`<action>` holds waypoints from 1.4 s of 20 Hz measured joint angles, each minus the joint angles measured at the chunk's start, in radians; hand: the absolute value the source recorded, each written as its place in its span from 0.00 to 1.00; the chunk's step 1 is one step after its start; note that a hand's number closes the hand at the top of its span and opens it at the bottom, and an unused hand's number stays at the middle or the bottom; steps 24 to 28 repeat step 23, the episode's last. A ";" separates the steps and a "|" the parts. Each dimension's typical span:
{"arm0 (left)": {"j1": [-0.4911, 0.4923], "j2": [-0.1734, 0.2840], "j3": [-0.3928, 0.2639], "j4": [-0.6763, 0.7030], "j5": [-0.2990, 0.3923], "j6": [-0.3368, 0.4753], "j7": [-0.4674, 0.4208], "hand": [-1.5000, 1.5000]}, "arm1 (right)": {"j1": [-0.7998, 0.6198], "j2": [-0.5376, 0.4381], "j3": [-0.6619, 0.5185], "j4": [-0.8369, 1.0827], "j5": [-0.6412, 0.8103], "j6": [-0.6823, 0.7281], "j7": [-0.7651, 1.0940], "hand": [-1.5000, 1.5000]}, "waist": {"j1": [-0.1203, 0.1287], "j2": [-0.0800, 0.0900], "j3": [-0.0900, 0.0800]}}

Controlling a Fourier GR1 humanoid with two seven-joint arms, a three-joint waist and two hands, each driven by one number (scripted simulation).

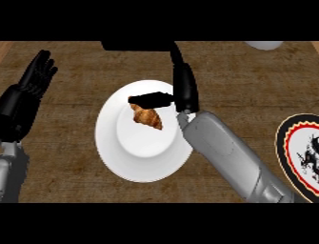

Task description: Pick the croissant from the plate and place it in the plate

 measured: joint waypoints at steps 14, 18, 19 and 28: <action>0.038 -0.010 0.009 -0.044 -0.006 0.001 0.017 0.50 | 0.423 -0.300 -0.193 -0.350 -0.099 0.296 -0.200 0.00 | -0.017 -0.003 0.000; 0.033 -0.007 0.017 -0.041 -0.006 -0.003 0.024 0.50 | 0.487 -0.375 -0.268 -0.391 -0.124 0.399 -0.222 0.00 | -0.016 -0.002 0.000; 0.026 -0.005 0.022 -0.028 -0.006 -0.004 0.017 0.50 | 0.510 -0.384 -0.284 -0.398 -0.128 0.422 -0.235 0.00 | -0.016 -0.002 0.000; 0.014 -0.009 0.022 -0.031 -0.005 -0.008 0.029 0.50 | 0.556 -0.406 -0.351 -0.390 -0.115 0.489 -0.285 0.00 | -0.014 -0.002 0.000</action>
